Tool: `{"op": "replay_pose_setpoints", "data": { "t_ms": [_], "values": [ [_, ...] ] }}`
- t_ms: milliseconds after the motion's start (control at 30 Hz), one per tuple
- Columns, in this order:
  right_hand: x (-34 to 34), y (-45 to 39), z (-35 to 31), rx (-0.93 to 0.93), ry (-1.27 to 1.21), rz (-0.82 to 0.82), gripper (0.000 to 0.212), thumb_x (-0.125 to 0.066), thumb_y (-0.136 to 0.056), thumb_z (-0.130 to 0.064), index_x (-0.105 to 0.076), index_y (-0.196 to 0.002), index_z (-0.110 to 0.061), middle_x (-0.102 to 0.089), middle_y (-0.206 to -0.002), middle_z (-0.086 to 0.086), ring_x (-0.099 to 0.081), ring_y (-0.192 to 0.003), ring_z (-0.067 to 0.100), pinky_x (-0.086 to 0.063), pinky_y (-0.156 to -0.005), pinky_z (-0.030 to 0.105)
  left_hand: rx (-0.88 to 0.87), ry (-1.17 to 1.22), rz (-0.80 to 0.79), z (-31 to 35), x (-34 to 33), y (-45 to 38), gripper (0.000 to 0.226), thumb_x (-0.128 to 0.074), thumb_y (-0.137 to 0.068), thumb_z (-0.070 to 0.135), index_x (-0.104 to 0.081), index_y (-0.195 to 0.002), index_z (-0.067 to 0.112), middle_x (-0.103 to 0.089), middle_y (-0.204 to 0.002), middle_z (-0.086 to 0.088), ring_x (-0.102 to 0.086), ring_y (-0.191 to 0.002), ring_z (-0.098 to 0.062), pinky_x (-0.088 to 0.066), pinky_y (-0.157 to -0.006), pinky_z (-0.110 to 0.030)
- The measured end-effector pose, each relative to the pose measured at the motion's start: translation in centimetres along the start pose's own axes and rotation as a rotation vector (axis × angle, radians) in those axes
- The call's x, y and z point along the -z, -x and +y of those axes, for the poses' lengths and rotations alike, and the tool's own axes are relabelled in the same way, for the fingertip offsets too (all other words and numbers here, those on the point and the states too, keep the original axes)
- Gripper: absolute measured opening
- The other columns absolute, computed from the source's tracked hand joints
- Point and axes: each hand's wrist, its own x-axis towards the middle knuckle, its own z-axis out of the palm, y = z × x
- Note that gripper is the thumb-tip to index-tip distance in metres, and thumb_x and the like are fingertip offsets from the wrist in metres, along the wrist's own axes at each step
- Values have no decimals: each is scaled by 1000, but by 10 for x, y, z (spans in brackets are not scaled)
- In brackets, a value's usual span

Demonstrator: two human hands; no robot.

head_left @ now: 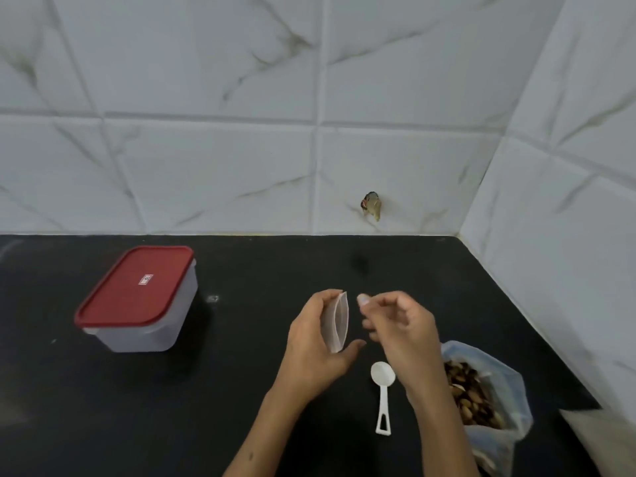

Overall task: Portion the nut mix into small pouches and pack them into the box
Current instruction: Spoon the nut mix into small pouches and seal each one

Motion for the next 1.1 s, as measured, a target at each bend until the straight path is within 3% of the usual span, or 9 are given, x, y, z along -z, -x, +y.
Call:
{"op": "replay_pose_setpoints", "data": {
  "t_ms": [100, 367, 433, 533, 700, 833, 933, 1000, 1100],
  "values": [
    [-9, 8, -4, 48, 221, -169, 10, -74, -78, -19, -66, -80, -24, -69, -78, -7, -66, -75, -1, -52, -66, 15, -16, -15, -18, -6, 4, 0, 61, -78, -69, 23, -50, -123, 24, -58, -113, 17, -57, -105, 3, -45, -87, -11],
    [-5, 17, -8, 118, 726, -157, 30, -49, -90, -8, -66, -74, -27, -59, -78, -9, -59, -75, 4, -45, -61, 15, -97, -20, -35, -13, -5, 2, 55, -81, -61, 26, -55, -110, 21, -60, -104, 13, -60, -96, -5, -53, -81, -26],
    [-4, 17, -6, 98, 768, -214, 27, -49, -91, -14, -64, -73, -28, -56, -98, -7, -56, -86, 6, -42, -65, 17, -138, -34, -36, -13, -10, 3, 53, -79, -64, 26, -53, -110, 24, -60, -105, 13, -61, -96, -7, -53, -82, -32],
    [-1, 18, -4, -12, 711, -309, 27, -58, -89, -31, -62, -115, -38, -34, -144, -6, -35, -130, 12, -37, -91, 23, -211, -80, -26, -13, -15, 5, 45, -72, -68, 24, -51, -107, 31, -58, -103, 16, -60, -92, -7, -53, -81, -37],
    [-1, 20, -8, -23, 673, -284, 31, -64, -84, -34, -63, -114, -43, -18, -156, -2, -21, -141, 14, -32, -101, 30, -237, -66, 28, -14, -19, 8, 37, -65, -68, 25, -56, -104, 24, -59, -99, 14, -60, -87, -6, -53, -76, -31],
    [-2, 22, -6, 8, 655, -304, 25, -63, -84, -35, -66, -107, -43, -30, -150, -7, -28, -138, 10, -34, -98, 27, -195, -16, 61, -16, -23, 11, 32, -74, -69, 13, -61, -97, 16, -63, -93, 10, -63, -82, -9, -54, -70, -31],
    [2, 23, -6, 30, 420, -193, 13, -65, -85, -29, -72, -92, -37, -63, -103, -26, -57, -107, -3, -44, -87, 20, -128, 15, 88, -18, -25, 13, 28, -77, -72, 17, -61, -94, 17, -64, -89, 10, -64, -81, -8, -54, -70, -27],
    [8, 21, -2, 13, 336, -29, 8, -66, -86, -25, -71, -87, -31, -69, -83, -17, -66, -83, -1, -54, -77, 24, -94, -4, 92, -20, -25, 15, 35, -79, -70, 27, -61, -97, 17, -64, -92, 12, -62, -86, -5, -50, -74, -16],
    [8, 13, 18, -192, 649, -34, 10, -60, -90, -23, -64, -99, -24, -67, -92, -6, -64, -79, 6, -55, -78, 29, -53, -7, 96, -21, -22, 17, 51, -77, -63, 47, -57, -102, 21, -62, -95, 17, -58, -91, 2, -44, -75, -6]
  ]
}}
